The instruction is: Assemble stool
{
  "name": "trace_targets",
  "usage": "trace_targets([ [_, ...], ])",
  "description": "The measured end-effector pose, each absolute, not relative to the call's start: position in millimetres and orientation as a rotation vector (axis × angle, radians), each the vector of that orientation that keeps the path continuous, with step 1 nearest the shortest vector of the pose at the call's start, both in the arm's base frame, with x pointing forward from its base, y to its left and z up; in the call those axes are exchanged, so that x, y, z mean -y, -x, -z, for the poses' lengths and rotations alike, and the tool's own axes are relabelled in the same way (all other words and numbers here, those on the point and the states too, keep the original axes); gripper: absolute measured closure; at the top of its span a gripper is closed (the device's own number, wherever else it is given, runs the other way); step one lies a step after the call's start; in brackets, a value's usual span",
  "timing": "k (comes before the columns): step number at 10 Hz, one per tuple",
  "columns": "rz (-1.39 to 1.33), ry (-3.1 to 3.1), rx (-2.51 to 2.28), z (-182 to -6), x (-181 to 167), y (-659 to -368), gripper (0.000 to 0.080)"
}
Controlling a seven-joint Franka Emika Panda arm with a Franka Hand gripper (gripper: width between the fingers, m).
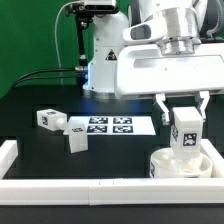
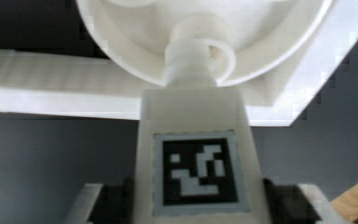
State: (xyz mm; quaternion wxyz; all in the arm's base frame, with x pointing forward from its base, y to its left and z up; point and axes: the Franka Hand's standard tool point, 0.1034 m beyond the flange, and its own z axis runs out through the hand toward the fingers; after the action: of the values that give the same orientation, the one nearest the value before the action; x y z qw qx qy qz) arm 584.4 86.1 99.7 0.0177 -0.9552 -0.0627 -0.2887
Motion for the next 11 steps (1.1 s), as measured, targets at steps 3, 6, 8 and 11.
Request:
trace_targets([
  [3, 0.897, 2.965, 0.202, -97.5, -89.5, -585.3, 0.0466],
  [6, 0.884, 2.968, 0.206, -92.9, -90.7, -583.3, 0.0466],
  [8, 0.871, 2.975, 0.209, -87.2, -88.6, -580.8, 0.0465],
  [11, 0.891, 2.975, 0.206, -86.8, -83.8, -582.2, 0.0465],
])
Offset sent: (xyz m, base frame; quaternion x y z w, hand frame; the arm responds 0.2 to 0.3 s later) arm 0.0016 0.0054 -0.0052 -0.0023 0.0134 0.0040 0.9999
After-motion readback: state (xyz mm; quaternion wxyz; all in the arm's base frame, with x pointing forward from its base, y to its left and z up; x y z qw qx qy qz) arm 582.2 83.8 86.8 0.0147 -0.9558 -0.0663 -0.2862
